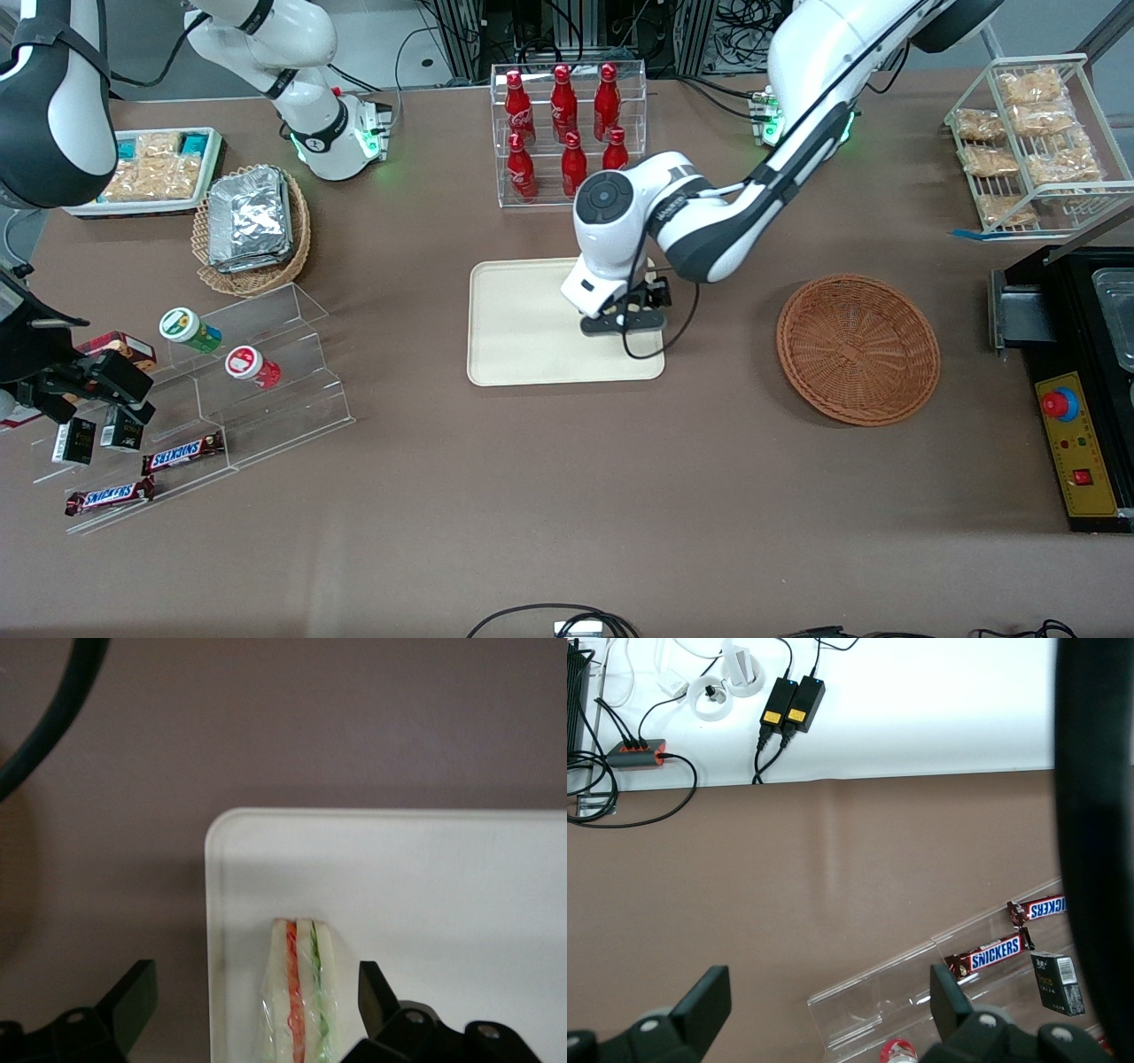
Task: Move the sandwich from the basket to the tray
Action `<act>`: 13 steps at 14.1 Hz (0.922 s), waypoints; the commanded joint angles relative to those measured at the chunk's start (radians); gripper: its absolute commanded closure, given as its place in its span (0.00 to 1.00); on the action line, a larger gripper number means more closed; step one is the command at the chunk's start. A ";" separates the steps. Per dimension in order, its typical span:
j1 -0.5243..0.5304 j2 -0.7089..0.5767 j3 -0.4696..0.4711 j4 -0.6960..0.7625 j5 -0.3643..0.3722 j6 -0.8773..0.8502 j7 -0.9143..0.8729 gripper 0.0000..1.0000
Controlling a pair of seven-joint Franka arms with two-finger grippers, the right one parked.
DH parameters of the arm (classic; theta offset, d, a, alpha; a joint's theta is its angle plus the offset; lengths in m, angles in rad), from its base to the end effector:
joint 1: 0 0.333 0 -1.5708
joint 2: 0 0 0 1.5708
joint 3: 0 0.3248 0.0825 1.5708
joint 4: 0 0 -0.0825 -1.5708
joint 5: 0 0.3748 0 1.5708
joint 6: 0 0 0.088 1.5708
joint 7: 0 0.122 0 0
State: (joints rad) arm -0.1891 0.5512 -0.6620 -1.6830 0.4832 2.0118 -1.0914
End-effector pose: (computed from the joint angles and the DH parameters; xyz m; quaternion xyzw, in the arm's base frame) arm 0.4895 -0.4344 0.3230 -0.9974 -0.0341 -0.0154 0.0611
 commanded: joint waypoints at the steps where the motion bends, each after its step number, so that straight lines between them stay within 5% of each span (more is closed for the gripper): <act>1: 0.043 -0.026 -0.002 0.066 -0.017 -0.083 -0.019 0.00; 8: 0.220 -0.146 -0.007 0.091 -0.023 -0.228 0.059 0.00; 13: 0.338 -0.224 -0.004 0.092 -0.127 -0.318 0.302 0.00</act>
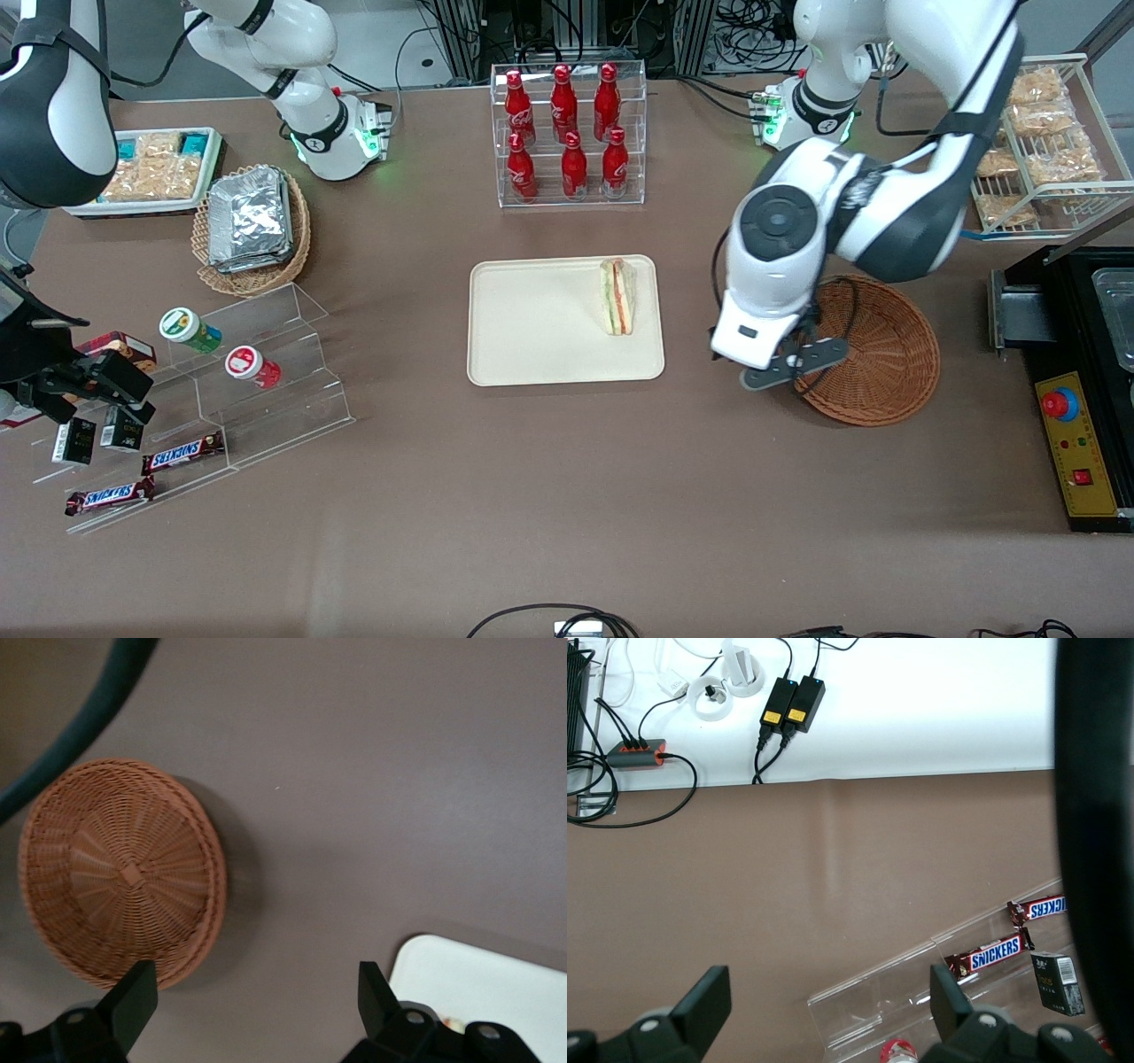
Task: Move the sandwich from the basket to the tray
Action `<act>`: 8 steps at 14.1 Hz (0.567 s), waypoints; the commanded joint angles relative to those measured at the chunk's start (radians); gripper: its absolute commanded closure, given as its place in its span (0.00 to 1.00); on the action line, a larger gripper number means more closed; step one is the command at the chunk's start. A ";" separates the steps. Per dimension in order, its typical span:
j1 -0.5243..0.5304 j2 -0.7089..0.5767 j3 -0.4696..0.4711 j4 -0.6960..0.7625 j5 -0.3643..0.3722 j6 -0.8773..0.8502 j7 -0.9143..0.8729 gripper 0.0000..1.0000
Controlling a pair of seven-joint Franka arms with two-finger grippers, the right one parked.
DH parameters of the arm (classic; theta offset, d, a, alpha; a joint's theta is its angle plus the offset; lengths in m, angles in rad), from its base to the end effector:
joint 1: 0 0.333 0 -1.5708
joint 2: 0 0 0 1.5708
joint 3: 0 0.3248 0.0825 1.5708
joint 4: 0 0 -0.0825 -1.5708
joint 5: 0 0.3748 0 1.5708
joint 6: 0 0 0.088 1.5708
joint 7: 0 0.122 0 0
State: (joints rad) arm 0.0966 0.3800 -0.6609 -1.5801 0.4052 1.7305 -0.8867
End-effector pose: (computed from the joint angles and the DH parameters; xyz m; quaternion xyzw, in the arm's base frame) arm 0.5777 -0.2582 0.4417 -0.9866 -0.1219 -0.0004 0.1081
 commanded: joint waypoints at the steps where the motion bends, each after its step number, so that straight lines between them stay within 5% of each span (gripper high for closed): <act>1: 0.070 -0.084 0.003 -0.015 -0.074 -0.046 0.167 0.00; 8: 0.080 -0.292 0.276 -0.035 -0.268 -0.189 0.650 0.00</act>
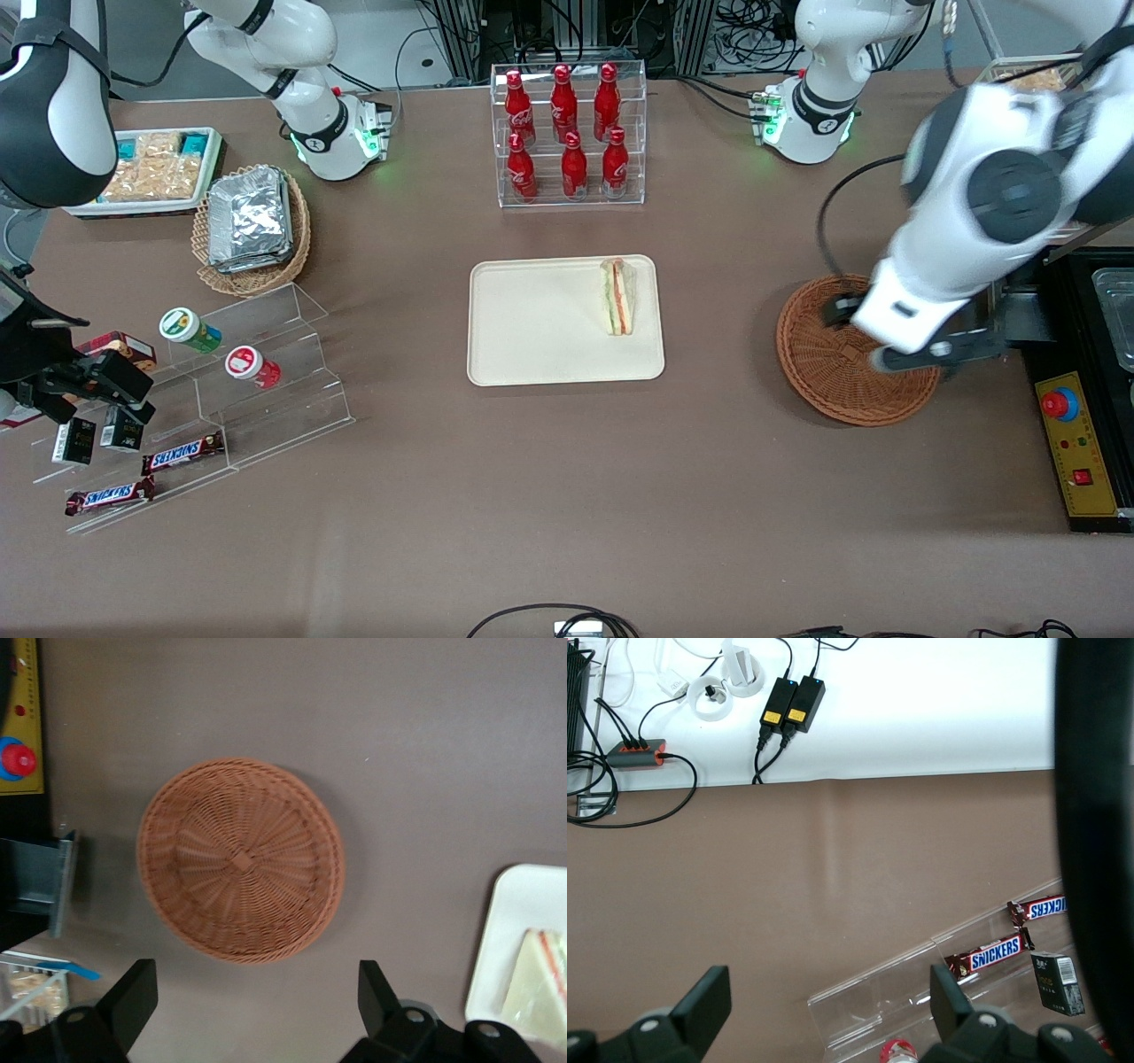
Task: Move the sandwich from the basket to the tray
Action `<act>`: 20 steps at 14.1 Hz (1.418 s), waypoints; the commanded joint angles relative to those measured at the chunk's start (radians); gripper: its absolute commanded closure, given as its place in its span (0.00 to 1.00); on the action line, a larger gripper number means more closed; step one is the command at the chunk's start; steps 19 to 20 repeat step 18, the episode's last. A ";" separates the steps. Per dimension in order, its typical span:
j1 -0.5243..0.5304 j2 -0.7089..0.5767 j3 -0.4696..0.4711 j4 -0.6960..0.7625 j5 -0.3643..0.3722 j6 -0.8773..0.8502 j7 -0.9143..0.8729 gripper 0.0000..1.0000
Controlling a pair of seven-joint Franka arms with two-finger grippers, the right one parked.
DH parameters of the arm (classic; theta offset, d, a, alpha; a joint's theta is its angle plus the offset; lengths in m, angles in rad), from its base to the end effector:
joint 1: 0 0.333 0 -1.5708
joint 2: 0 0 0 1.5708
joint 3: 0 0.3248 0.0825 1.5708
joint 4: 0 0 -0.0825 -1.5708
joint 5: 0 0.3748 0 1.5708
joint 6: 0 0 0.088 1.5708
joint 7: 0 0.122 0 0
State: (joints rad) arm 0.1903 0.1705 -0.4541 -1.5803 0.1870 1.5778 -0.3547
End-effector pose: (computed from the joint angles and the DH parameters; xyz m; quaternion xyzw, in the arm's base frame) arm 0.5729 -0.1128 0.5276 -0.9947 -0.0373 0.0567 0.0767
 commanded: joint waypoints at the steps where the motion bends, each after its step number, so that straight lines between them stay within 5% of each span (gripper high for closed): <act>1: -0.014 -0.116 0.104 -0.047 -0.066 -0.054 0.179 0.00; 6: -0.015 -0.210 0.207 -0.061 -0.113 -0.117 0.422 0.00; 20: -0.040 -0.229 0.219 -0.060 -0.202 -0.125 0.442 0.00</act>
